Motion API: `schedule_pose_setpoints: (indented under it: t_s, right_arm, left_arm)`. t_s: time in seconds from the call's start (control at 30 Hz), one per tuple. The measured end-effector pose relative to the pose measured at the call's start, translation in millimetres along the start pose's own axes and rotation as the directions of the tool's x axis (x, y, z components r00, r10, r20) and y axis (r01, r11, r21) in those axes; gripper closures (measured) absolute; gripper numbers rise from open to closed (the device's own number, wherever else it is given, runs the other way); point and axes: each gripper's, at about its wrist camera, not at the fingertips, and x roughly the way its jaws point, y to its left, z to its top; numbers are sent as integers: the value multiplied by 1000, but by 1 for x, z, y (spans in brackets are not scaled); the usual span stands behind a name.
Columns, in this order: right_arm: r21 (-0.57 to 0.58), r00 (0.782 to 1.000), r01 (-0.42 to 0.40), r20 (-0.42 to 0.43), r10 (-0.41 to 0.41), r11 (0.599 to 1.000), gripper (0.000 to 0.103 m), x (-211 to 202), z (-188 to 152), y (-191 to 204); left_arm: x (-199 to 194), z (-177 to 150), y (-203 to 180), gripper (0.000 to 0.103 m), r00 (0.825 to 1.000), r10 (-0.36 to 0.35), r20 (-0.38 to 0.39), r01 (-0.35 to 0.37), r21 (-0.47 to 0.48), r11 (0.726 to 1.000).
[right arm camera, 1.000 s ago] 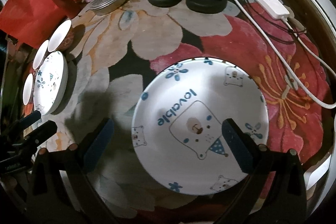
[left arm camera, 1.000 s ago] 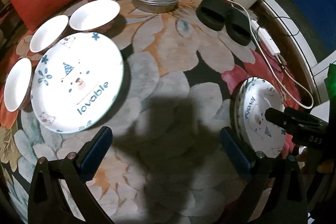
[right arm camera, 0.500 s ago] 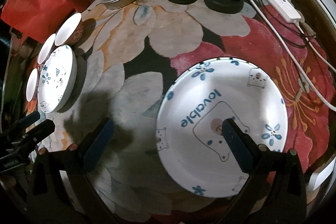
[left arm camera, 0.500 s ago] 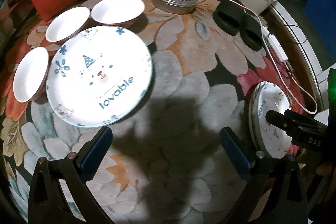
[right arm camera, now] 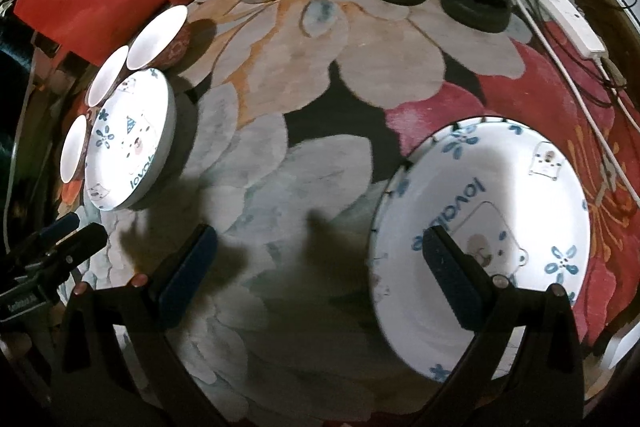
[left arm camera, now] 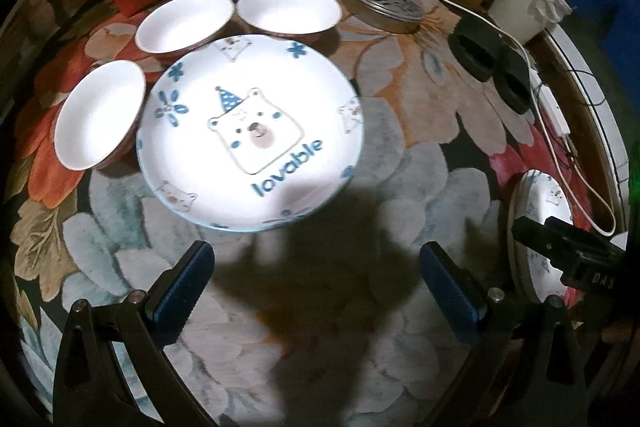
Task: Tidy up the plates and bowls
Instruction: 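Reach both tools to the second 'lovable' bear plate and grip its rim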
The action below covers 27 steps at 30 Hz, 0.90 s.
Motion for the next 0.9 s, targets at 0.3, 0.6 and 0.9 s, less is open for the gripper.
schedule_pose_setpoints:
  t_s: [0.3, 0.6, 0.9]
  right_arm:
    - [-31, 1000, -22, -12, 21, 999, 0, 12, 3, 22]
    - [-74, 999, -39, -18, 37, 997, 0, 22, 12, 42]
    - [-185, 996, -82, -43, 75, 979, 0, 42, 34, 75]
  left_arm:
    - [4, 0, 31, 1, 1000, 20, -14, -21, -66, 998]
    - [6, 3, 53, 1, 1000, 20, -17, -22, -125, 992]
    - [14, 12, 85, 1, 1000, 14, -15, -17, -231, 973]
